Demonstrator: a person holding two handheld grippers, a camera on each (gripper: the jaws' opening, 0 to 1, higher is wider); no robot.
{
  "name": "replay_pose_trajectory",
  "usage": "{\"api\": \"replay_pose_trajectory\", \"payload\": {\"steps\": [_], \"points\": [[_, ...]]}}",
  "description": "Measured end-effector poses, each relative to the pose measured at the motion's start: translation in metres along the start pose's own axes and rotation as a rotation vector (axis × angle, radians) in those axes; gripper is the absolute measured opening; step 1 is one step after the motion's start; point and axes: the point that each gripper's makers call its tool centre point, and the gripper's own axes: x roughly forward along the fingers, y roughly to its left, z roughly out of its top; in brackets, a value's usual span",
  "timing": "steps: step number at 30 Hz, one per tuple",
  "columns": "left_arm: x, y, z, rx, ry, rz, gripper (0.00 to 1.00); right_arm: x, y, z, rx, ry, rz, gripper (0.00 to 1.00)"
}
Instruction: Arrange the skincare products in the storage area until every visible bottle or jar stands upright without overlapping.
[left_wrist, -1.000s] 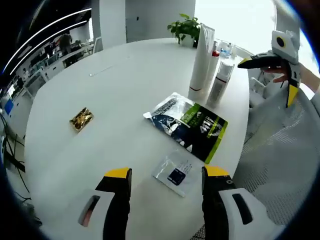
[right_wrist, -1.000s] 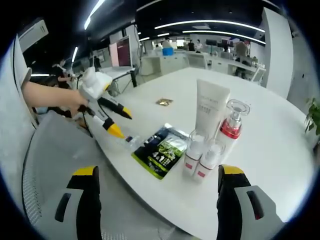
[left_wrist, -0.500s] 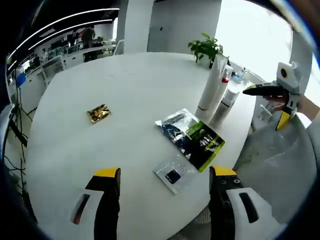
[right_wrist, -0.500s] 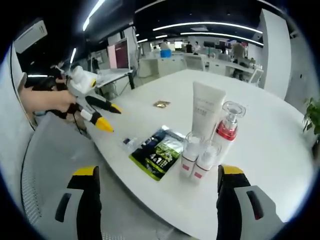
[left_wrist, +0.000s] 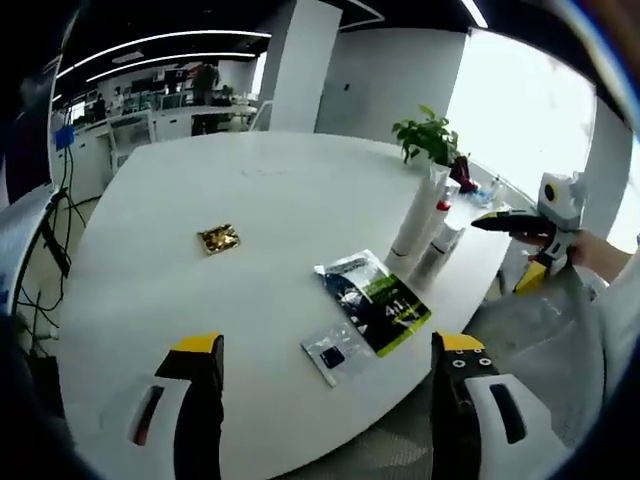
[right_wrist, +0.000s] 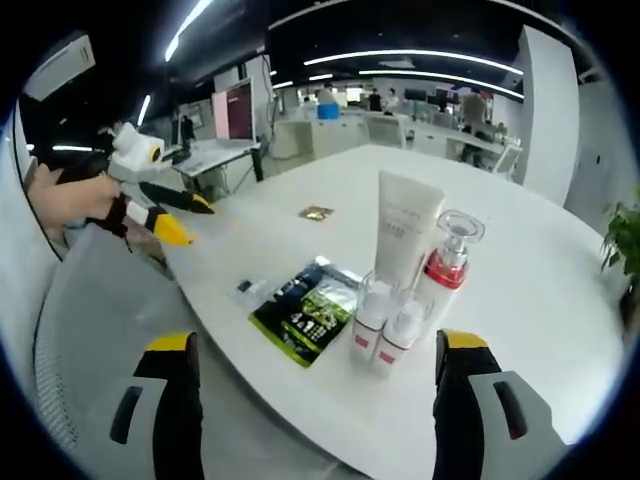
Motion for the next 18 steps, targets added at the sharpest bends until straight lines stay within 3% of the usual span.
{"api": "replay_pose_trajectory", "payload": {"steps": [6, 18], "points": [[-0.013, -0.006, 0.001, -0.030, -0.032, 0.027, 0.91, -0.010, 0.001, 0.008, 0.008, -0.017, -0.008, 1.00], [-0.022, -0.007, 0.009, 0.001, -0.057, 0.126, 0.90, -0.024, 0.006, 0.015, 0.034, -0.051, -0.034, 1.00]]}}
